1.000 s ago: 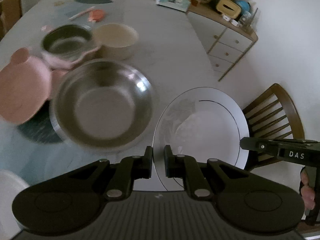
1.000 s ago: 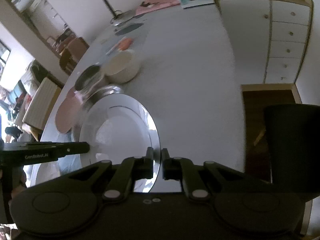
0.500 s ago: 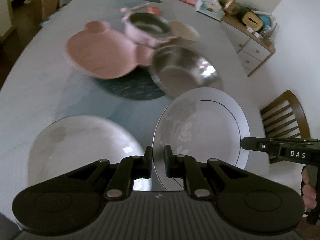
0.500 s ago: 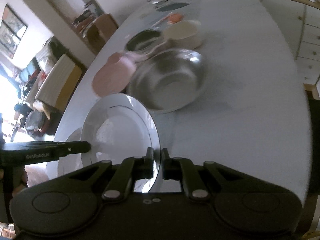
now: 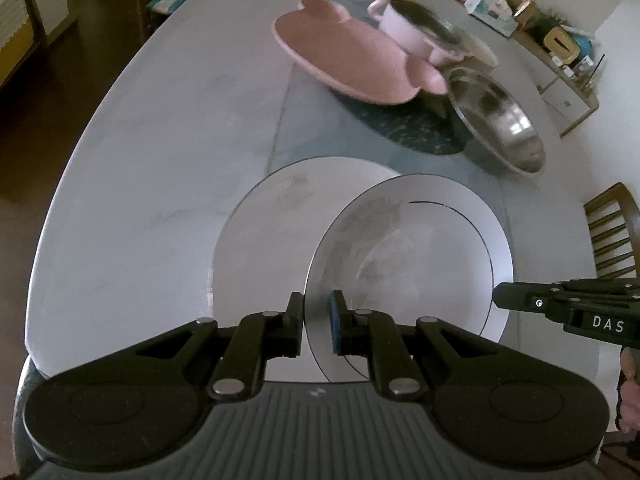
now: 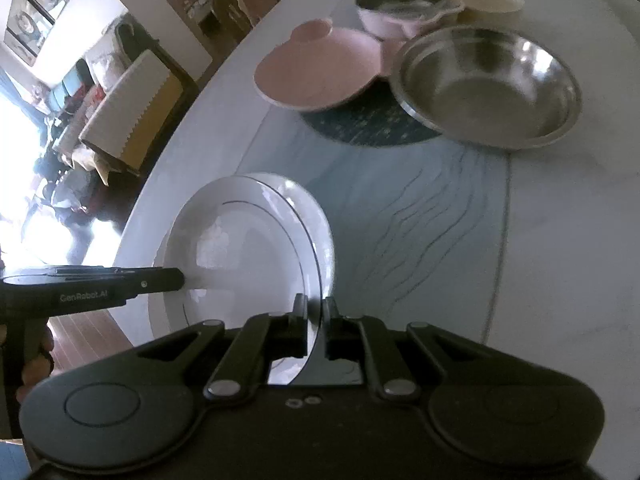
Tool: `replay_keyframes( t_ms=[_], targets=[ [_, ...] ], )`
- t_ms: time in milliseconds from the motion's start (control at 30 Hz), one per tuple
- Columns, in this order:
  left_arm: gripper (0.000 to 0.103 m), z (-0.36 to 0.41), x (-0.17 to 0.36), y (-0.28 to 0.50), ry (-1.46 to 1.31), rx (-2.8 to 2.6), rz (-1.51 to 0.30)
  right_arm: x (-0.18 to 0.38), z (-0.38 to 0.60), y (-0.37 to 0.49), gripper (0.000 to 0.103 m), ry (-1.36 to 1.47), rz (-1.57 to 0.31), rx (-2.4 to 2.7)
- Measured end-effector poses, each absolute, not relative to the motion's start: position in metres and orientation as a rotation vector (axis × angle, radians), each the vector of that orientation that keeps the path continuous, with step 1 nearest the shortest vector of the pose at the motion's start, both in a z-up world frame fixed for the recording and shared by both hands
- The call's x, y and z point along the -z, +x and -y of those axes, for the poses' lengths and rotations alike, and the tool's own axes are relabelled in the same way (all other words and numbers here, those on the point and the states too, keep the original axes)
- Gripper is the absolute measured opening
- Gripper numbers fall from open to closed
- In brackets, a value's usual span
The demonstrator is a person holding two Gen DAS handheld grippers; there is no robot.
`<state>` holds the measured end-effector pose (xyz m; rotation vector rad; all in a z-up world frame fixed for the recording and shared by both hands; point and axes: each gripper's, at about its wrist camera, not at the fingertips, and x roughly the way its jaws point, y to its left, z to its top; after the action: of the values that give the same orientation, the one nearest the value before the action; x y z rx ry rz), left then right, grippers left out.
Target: Organize plates and bowls
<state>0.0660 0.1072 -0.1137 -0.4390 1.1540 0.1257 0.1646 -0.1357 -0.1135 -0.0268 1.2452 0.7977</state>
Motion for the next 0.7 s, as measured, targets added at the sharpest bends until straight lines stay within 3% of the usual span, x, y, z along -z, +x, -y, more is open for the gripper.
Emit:
replay_keyframes(
  t_ms=[700],
  targets=[
    [0.012, -0.124, 0.133, 0.081, -0.322, -0.128, -1.196, 0.137, 0.100, 0.150, 0.011, -0.085, -1.283, -0.727]
  ],
)
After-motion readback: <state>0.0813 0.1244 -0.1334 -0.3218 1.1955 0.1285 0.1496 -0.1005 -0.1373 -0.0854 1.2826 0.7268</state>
